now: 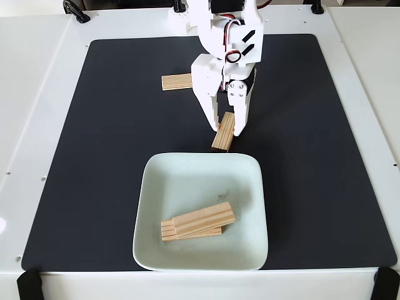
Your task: Pick up the wooden block and place them on the plate.
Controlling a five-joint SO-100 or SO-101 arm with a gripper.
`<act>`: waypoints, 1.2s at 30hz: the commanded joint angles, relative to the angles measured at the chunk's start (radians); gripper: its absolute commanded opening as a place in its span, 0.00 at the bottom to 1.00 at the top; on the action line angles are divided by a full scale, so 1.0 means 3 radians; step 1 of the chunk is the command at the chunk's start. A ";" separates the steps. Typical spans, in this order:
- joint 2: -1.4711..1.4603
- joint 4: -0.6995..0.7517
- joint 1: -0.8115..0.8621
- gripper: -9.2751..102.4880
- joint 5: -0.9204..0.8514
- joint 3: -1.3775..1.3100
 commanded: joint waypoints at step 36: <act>-0.1212 0.0097 0.0430 0.08 0.3140 -0.3682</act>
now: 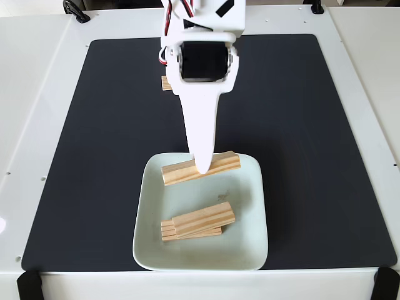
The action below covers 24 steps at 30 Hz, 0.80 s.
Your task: Pick up the wooden block and place them on the plate.
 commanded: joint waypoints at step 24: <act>-0.0123 0.0015 0.0046 0.24 0.0061 -0.0225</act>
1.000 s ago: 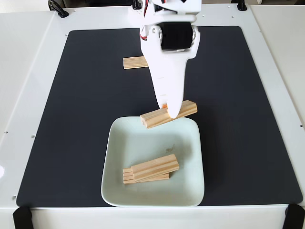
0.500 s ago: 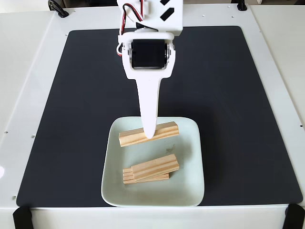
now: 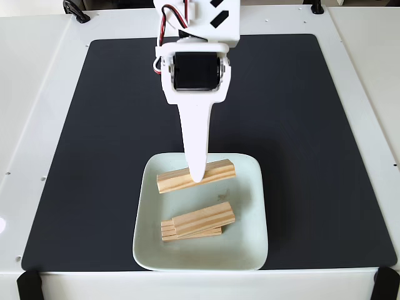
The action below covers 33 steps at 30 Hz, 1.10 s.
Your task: Pick up the wooden block and place them on the plate.
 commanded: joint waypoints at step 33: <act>0.3191 -0.0020 -0.0015 0.30 -0.0056 0.4157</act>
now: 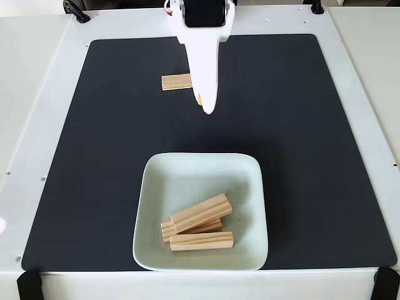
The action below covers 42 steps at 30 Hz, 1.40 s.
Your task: Pick up the wooden block and place them on the plate.
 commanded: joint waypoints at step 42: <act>0.1365 0.0747 0.0905 0.13 -0.0793 0.2373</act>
